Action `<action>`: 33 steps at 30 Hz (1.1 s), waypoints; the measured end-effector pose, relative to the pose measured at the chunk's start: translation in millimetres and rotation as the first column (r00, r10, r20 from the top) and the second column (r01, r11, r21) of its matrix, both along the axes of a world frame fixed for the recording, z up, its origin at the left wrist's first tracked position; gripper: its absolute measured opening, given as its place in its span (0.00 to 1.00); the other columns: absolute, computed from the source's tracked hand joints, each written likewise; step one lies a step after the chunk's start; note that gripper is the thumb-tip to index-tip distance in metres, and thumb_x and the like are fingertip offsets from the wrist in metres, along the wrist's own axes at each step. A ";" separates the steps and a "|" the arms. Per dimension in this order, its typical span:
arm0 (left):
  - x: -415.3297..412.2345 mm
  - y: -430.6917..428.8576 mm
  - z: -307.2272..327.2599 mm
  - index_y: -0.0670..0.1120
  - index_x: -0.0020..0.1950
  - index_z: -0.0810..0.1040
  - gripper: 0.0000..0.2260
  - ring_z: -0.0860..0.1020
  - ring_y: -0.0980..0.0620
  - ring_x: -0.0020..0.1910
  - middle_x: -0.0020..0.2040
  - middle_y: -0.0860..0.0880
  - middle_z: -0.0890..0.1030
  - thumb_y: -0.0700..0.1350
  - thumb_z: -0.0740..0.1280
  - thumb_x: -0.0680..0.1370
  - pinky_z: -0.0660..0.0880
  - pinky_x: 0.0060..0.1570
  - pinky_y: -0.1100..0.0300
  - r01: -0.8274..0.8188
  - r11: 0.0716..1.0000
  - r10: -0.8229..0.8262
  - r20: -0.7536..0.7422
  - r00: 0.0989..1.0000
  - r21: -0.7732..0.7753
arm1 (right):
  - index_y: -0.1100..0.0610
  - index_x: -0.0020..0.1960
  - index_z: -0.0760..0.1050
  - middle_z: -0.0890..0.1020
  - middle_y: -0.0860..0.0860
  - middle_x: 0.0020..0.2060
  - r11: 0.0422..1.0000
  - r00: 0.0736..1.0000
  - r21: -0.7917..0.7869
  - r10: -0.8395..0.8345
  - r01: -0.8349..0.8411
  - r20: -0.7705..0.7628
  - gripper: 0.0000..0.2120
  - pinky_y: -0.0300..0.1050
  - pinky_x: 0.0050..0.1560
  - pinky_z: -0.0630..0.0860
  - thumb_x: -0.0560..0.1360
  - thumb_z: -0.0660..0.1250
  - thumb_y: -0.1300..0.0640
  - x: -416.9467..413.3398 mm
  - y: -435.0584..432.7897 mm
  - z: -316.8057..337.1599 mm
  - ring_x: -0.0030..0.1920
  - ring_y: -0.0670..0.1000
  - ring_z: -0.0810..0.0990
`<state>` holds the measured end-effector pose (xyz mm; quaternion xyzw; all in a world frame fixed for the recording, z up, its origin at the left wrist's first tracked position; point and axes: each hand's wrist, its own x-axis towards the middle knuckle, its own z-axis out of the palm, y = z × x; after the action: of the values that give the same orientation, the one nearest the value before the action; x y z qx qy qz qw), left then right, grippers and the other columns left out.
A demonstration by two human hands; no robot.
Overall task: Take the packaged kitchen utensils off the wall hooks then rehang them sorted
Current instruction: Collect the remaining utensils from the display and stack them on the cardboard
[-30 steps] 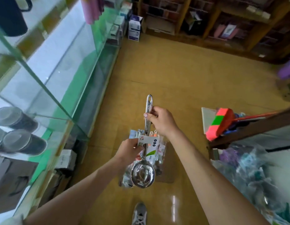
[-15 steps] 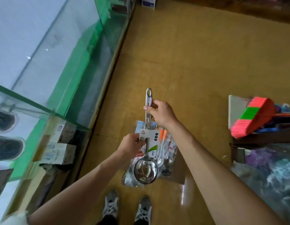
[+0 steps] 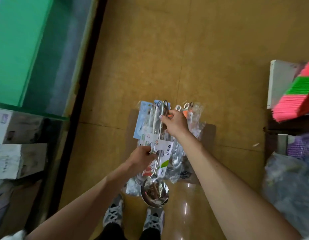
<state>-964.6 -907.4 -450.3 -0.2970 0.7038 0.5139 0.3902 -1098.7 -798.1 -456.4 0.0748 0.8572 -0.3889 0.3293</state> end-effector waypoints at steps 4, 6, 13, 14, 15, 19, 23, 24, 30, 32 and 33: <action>1.3 6.8 -27.3 0.43 0.43 0.76 0.06 0.71 0.56 0.28 0.36 0.47 0.76 0.39 0.65 0.80 0.66 0.22 0.72 -0.062 0.998 0.062 0.050 0.997 -0.007 | 0.55 0.59 0.76 0.74 0.52 0.59 0.999 0.998 0.020 -0.040 0.039 0.057 0.14 0.48 0.64 0.73 0.76 0.70 0.50 9.0 -1.8 -15.2 0.62 0.54 0.74; 0.5 7.5 -31.5 0.43 0.50 0.77 0.01 0.73 0.56 0.30 0.44 0.44 0.80 0.39 0.67 0.79 0.68 0.22 0.71 -0.111 0.994 0.112 0.067 0.991 -0.024 | 0.61 0.65 0.73 0.76 0.54 0.61 0.998 0.998 0.060 -0.019 0.016 0.059 0.17 0.48 0.61 0.74 0.78 0.69 0.57 9.8 0.4 -21.7 0.59 0.54 0.76; -2.3 -2.4 -31.0 0.47 0.73 0.70 0.26 0.79 0.54 0.48 0.65 0.47 0.76 0.44 0.73 0.76 0.78 0.38 0.68 -0.101 0.988 0.101 -0.010 0.995 -0.116 | 0.55 0.68 0.73 0.80 0.52 0.59 0.987 0.999 0.158 0.016 -0.021 0.033 0.19 0.49 0.57 0.76 0.79 0.67 0.55 11.8 0.2 -20.5 0.57 0.54 0.79; -5.1 -3.3 -26.7 0.47 0.73 0.71 0.26 0.80 0.51 0.52 0.67 0.46 0.76 0.44 0.73 0.76 0.81 0.45 0.61 -0.116 0.987 0.115 -0.018 0.993 -0.109 | 0.55 0.68 0.73 0.79 0.53 0.61 0.986 0.999 0.162 0.024 -0.029 0.028 0.19 0.49 0.56 0.76 0.79 0.66 0.54 11.0 -0.1 -16.6 0.58 0.54 0.79; -8.4 -4.3 -20.8 0.47 0.73 0.70 0.26 0.80 0.48 0.55 0.67 0.45 0.75 0.46 0.72 0.76 0.80 0.51 0.55 -0.099 0.987 0.095 -0.039 0.995 -0.123 | 0.54 0.68 0.73 0.78 0.54 0.63 0.985 0.999 0.167 0.034 -0.036 0.017 0.18 0.49 0.55 0.77 0.79 0.66 0.53 10.1 0.0 -13.2 0.60 0.54 0.78; -26.6 -9.9 13.8 0.49 0.78 0.62 0.28 0.78 0.45 0.60 0.69 0.43 0.73 0.58 0.62 0.80 0.75 0.61 0.50 0.074 0.939 -0.138 -0.170 0.976 -0.336 | 0.55 0.69 0.72 0.78 0.54 0.62 0.974 0.990 0.210 0.103 -0.081 -0.097 0.21 0.48 0.56 0.75 0.80 0.63 0.47 6.5 1.8 10.9 0.61 0.56 0.78; -48.8 -23.0 58.5 0.51 0.81 0.50 0.33 0.53 0.44 0.78 0.80 0.45 0.54 0.66 0.51 0.80 0.52 0.77 0.43 0.153 0.797 -0.364 -0.263 0.893 -0.584 | 0.58 0.77 0.63 0.70 0.58 0.73 0.940 0.948 0.323 0.199 -0.112 -0.250 0.30 0.55 0.71 0.65 0.81 0.58 0.41 2.9 18.3 52.0 0.73 0.59 0.67; -55.7 -26.4 73.7 0.51 0.81 0.48 0.34 0.50 0.44 0.79 0.81 0.44 0.50 0.67 0.50 0.80 0.48 0.77 0.44 0.154 0.764 -0.404 -0.279 0.871 -0.626 | 0.58 0.78 0.62 0.68 0.59 0.74 0.932 0.936 0.348 0.207 -0.101 -0.284 0.32 0.56 0.74 0.62 0.81 0.57 0.40 1.0 24.6 64.8 0.74 0.59 0.64; -96.9 -20.2 167.2 0.49 0.81 0.46 0.38 0.45 0.41 0.79 0.80 0.41 0.46 0.70 0.45 0.78 0.44 0.76 0.39 0.131 0.556 -0.647 -0.328 0.688 -0.821 | 0.56 0.80 0.56 0.58 0.61 0.78 0.877 0.829 0.480 0.291 -0.030 -0.478 0.37 0.61 0.77 0.54 0.79 0.48 0.34 -8.0 84.2 159.8 0.78 0.61 0.56; -108.8 -0.2 198.6 0.48 0.81 0.48 0.38 0.47 0.40 0.79 0.80 0.40 0.48 0.70 0.45 0.78 0.47 0.76 0.37 0.143 0.509 -0.721 -0.329 0.610 -0.849 | 0.56 0.80 0.57 0.59 0.61 0.78 0.863 0.798 0.505 0.289 0.022 -0.529 0.37 0.62 0.77 0.56 0.80 0.48 0.33 -6.5 110.8 193.7 0.78 0.61 0.57; -114.1 13.5 214.5 0.48 0.81 0.49 0.38 0.49 0.39 0.79 0.80 0.39 0.49 0.70 0.46 0.78 0.48 0.75 0.37 0.153 0.491 -0.754 -0.330 0.568 -0.858 | 0.56 0.80 0.58 0.60 0.61 0.78 0.860 0.789 0.508 0.274 0.055 -0.549 0.36 0.62 0.76 0.57 0.80 0.48 0.34 -4.4 125.2 210.5 0.78 0.61 0.58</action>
<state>-1078.7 -893.9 -235.8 -0.0031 0.9914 0.1065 0.0756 -1103.0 -673.0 -245.9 -0.0226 0.9899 -0.1367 0.0305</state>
